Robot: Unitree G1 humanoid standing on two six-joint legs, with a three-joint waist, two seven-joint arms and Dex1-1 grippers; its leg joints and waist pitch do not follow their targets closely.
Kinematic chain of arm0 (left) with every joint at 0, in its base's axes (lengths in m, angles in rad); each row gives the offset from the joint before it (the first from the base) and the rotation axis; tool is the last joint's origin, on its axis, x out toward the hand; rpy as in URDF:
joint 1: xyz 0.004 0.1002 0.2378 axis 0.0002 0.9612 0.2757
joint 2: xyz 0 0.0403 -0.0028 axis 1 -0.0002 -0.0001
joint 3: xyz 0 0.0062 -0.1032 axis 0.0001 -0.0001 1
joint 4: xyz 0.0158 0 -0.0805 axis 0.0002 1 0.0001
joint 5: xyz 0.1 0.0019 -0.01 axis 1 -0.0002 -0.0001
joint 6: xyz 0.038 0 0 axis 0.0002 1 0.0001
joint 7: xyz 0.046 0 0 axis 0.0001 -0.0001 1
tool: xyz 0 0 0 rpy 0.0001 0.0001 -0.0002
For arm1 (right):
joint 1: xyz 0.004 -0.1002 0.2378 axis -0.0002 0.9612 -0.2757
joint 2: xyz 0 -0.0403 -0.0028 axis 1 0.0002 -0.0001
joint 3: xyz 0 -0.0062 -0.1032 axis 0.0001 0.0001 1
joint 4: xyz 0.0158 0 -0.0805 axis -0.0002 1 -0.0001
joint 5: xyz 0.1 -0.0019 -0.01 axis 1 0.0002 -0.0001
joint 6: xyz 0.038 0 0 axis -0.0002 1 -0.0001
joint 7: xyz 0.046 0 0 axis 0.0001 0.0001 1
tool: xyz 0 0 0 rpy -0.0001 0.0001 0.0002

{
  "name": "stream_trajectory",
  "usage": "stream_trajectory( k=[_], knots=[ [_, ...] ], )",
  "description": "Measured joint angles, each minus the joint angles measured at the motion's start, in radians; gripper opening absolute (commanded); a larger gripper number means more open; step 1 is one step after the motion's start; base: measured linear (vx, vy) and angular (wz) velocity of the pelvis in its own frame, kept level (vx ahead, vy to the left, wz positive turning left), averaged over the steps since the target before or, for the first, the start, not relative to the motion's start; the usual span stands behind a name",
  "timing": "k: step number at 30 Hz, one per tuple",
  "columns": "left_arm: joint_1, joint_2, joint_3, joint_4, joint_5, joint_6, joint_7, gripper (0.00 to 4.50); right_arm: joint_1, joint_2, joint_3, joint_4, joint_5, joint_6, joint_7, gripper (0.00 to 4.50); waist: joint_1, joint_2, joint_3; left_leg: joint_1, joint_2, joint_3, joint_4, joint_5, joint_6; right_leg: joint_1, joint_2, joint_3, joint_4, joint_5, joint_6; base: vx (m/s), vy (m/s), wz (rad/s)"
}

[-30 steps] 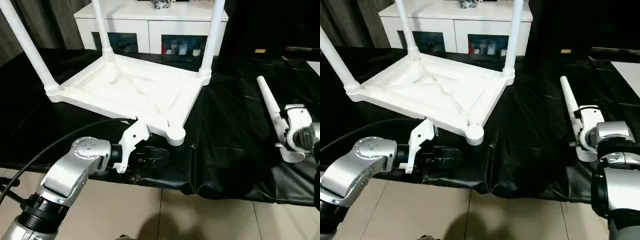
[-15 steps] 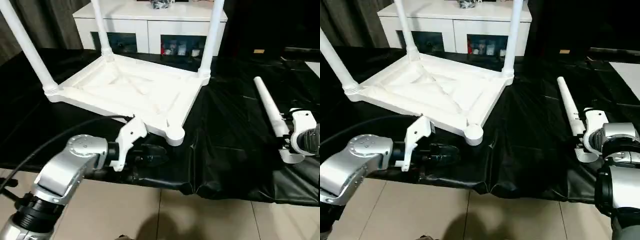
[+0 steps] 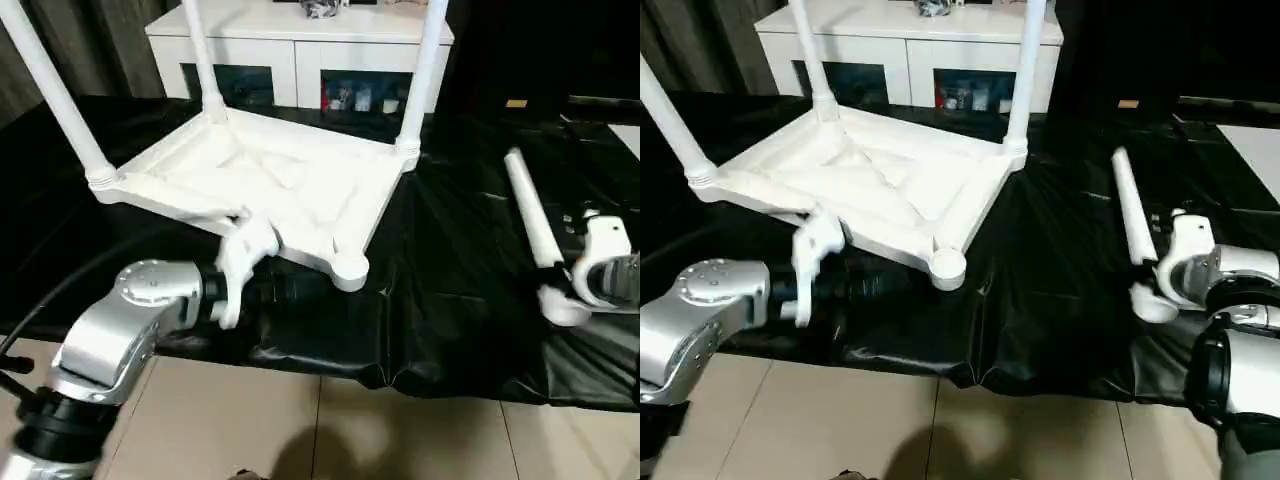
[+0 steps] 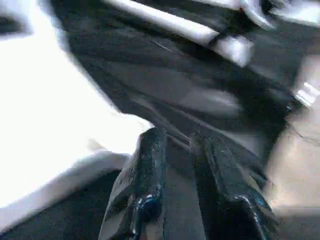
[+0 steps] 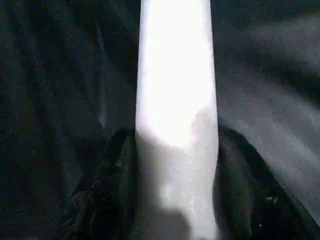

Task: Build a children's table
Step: Pick table leg

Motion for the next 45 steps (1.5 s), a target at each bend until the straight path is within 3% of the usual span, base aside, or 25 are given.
stream_trajectory(
  k=[5,8,11,12,15,18,20,25,30,37,45],
  knots=[
    [-0.01,-0.094,0.073,0.04,0.003,-0.045,0.143,1.07,0.025,0.011,-0.103,-0.106,0.078,-0.099,-0.056,1.91,0.003,-0.002,0.001,-0.002,0.0,0.0,0.0,0.0,0.0,-0.001,0.0,0.0,-0.001,-0.001,0.001,0.0,0.0,0.0],
    [-0.005,-0.149,0.079,0.036,0.006,-0.071,0.19,1.07,0.135,0.085,-0.154,-0.334,0.108,-0.15,-0.103,1.91,0.005,-0.002,0.0,-0.003,0.0,0.0,0.0,0.0,0.0,-0.001,0.001,0.0,-0.003,-0.001,0.002,0.0,0.0,0.0],
    [-0.011,-0.18,0.08,0.033,0.003,-0.079,0.221,1.07,0.2,0.156,-0.154,-0.482,0.131,-0.187,-0.114,1.91,0.002,0.002,0.0,-0.004,0.0,0.002,0.0,0.001,0.001,-0.003,0.001,0.001,-0.003,-0.001,0.002,0.0,0.0,0.0],
    [-0.016,-0.192,0.091,0.038,-0.004,-0.082,0.227,1.34,0.221,0.17,-0.153,-0.529,0.133,-0.213,-0.11,1.91,0.002,0.002,0.0,-0.004,0.0,0.002,-0.001,0.001,0.001,-0.004,0.001,0.001,-0.003,-0.001,0.002,0.0,0.0,0.0],
    [-0.073,-0.234,0.134,0.099,-0.033,-0.084,0.247,1.4,0.284,0.256,-0.141,-0.752,0.182,-0.32,-0.061,1.91,0.0,0.004,0.0,-0.005,0.0,0.002,-0.001,0.001,0.001,-0.006,0.001,0.001,-0.002,-0.001,0.002,0.0,0.0,0.0],
    [-0.125,-0.269,0.141,0.105,-0.076,-0.076,0.257,1.8,0.316,0.296,-0.106,-0.932,0.244,-0.344,-0.007,1.9,0.001,0.004,0.0,-0.003,0.0,0.001,-0.001,0.001,0.001,-0.004,0.001,0.001,-0.002,-0.001,0.002,0.0,0.0,0.0],
    [-0.143,-0.31,0.182,0.099,-0.14,-0.046,0.268,1.8,0.408,0.334,-0.073,-1.147,0.309,-0.317,0.026,1.9,0.005,0.004,0.0,-0.003,0.0,0.001,-0.003,0.001,0.001,-0.004,0.001,0.001,-0.004,-0.001,0.003,0.0,0.0,0.0],
    [-0.201,-0.352,0.238,0.093,-0.25,0.016,0.29,2.27,0.524,0.361,0.1,-1.374,0.379,-0.234,0.136,1.9,0.001,0.004,0.0,-0.003,0.0,0.0,-0.003,0.001,0.001,-0.004,0.001,0.002,-0.005,-0.001,0.003,0.0,0.0,0.0],
    [-0.226,-0.365,0.267,0.093,-0.298,0.039,0.297,2.72,0.575,0.358,0.19,-1.417,0.402,-0.209,0.226,1.9,0.003,0.003,0.0,-0.003,0.0,-0.001,-0.003,0.001,0.001,-0.003,0.001,0.001,-0.006,-0.002,0.005,0.0,0.0,0.0],
    [-0.231,-0.388,0.266,0.095,-0.328,0.072,0.314,3.37,0.615,0.361,0.317,-1.416,0.379,-0.168,0.274,1.9,0.004,0.0,0.001,-0.004,0.0,-0.003,-0.004,0.001,0.001,-0.003,0.001,0.001,-0.007,-0.002,0.005,0.0,0.0,0.0],
    [-0.257,-0.403,0.302,0.167,-0.355,0.104,0.384,3.87,0.592,0.35,0.34,-1.399,0.368,-0.155,0.31,1.9,0.005,0.001,0.001,-0.004,0.0,-0.004,-0.004,0.001,0.001,-0.001,0.001,0.001,-0.011,0.001,0.005,0.0,0.0,0.0]
  ],
)
